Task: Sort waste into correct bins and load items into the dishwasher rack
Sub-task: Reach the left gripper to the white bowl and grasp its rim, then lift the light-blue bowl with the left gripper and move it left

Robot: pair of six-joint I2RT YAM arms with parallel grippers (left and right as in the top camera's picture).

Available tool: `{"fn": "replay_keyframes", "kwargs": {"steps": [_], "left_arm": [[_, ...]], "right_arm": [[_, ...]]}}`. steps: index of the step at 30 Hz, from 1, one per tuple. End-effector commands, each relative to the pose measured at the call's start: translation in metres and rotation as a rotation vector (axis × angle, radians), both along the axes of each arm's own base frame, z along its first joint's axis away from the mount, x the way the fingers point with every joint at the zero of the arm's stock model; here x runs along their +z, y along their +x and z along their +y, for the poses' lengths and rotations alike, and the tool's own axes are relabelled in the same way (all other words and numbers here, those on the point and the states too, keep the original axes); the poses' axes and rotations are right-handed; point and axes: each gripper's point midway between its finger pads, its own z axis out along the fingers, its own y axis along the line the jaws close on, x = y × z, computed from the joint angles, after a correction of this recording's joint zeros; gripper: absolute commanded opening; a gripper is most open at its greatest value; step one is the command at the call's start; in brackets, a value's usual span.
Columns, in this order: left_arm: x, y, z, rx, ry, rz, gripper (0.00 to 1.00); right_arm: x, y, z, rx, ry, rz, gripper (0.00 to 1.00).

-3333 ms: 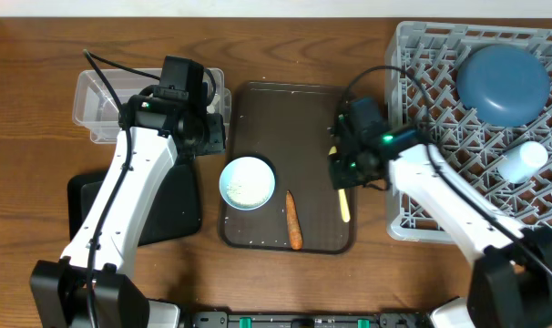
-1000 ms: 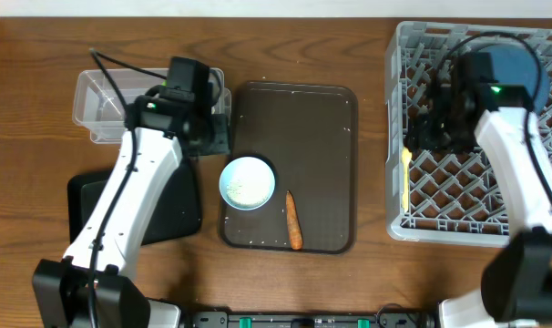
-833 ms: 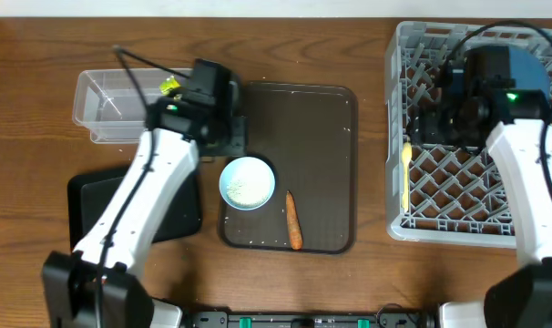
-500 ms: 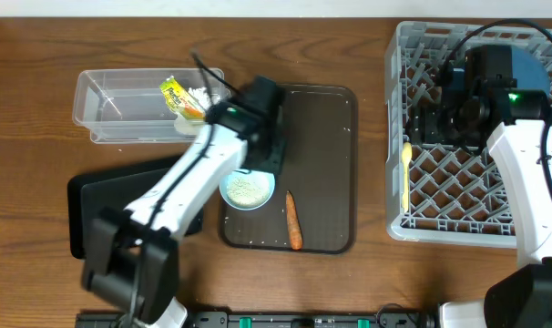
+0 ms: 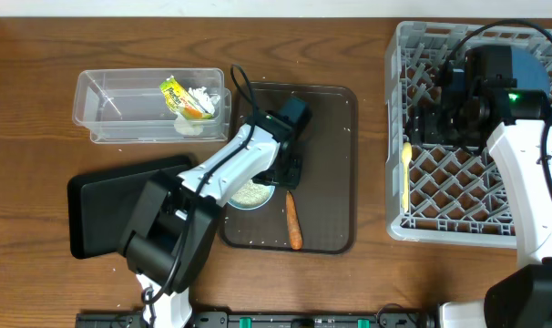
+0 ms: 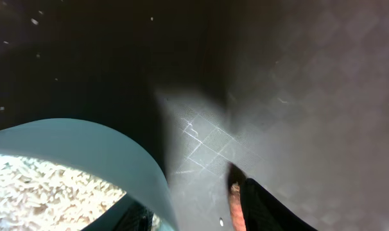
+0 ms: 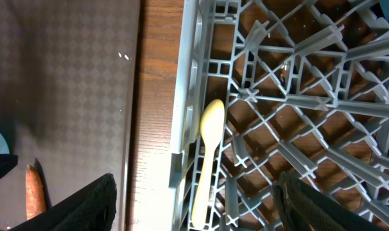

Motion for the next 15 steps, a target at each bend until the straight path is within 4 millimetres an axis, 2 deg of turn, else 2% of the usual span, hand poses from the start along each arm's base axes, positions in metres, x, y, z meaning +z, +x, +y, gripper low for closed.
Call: {"fn": "replay_keyframes", "kwargs": {"steps": [1, 4, 7, 9, 15], "left_arm": [[-0.0093, -0.0007, 0.0073, 0.014, 0.044, 0.005, 0.46], [-0.0094, 0.0025, 0.0120, 0.015, 0.071, -0.013, 0.45], [-0.0094, 0.0046, 0.0146, 0.016, 0.086, -0.025, 0.32], [-0.0094, 0.0047, 0.0144, 0.016, 0.085, -0.025, 0.28], [-0.0139, 0.0019, 0.0163, 0.016, 0.093, -0.015, 0.28]], "right_arm": [[0.0025, 0.0012, 0.0005, 0.001, 0.007, -0.007, 0.78], [0.0025, 0.0012, 0.0005, 0.001, 0.007, -0.007, 0.77], [0.0025, 0.0012, 0.0005, 0.001, 0.007, -0.007, 0.77], [0.0025, 0.0012, 0.0005, 0.001, 0.007, -0.007, 0.77], [0.0022, 0.0005, 0.0005, 0.000, 0.007, -0.003, 0.77]]}}
